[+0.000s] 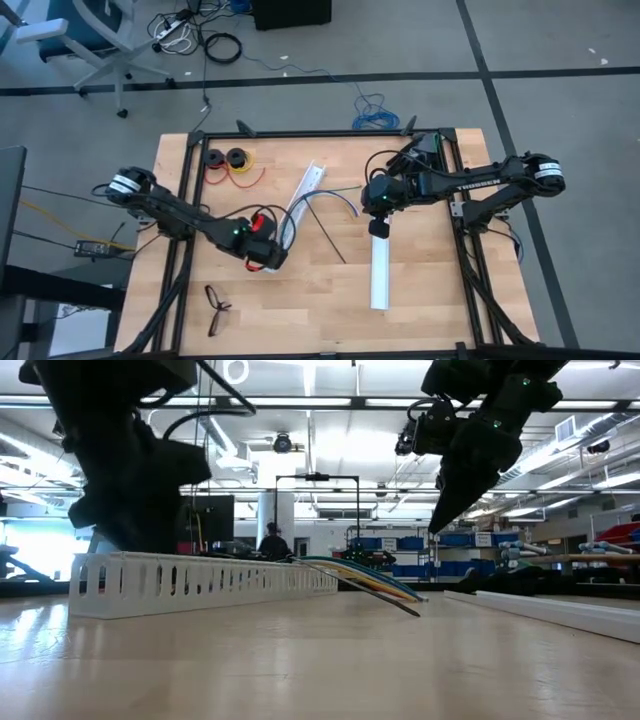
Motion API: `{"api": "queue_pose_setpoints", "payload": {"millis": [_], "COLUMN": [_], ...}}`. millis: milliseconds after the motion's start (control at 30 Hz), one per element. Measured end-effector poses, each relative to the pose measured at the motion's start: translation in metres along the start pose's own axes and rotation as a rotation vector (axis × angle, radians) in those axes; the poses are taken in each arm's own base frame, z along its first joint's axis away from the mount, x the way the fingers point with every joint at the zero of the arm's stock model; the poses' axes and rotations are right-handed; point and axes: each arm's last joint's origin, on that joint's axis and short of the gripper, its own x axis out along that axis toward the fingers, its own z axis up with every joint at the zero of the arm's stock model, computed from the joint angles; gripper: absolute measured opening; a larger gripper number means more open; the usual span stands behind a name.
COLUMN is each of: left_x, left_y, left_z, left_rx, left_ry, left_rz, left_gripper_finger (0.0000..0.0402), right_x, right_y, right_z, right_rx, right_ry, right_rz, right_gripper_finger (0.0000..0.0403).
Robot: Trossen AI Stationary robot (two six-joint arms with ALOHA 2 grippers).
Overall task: Ziptie cables
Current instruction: Put the zip-tied cables into the white cable duct
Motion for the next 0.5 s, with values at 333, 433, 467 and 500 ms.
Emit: {"api": "queue_pose_setpoints", "payload": {"millis": [333, 433, 467, 500], "left_x": [0.001, 0.001, 0.001, 0.001], "left_y": [0.006, 0.011, 0.012, 0.013], "left_z": [-0.004, -0.004, -0.004, -0.004], "left_rx": [0.442, 0.567, 0.610, 0.653], "left_ry": [0.030, 0.027, 0.027, 0.030], "left_rz": [0.066, 0.129, 0.142, 0.153], "left_gripper_finger": [0.0053, 0.0031, 0.0025, 0.0021], "right_x": [0.000, 0.000, 0.000, 0.000], "right_y": [0.000, 0.001, 0.001, 0.001], "right_z": [0.004, 0.008, 0.010, 0.011], "right_rx": [0.002, 0.003, 0.004, 0.004], "right_ry": [-0.046, -0.086, -0.099, -0.109], "right_rz": [0.005, 0.010, 0.011, 0.012], "right_gripper_finger": [0.0001, 0.0001, 0.0001, 0.0001]}}
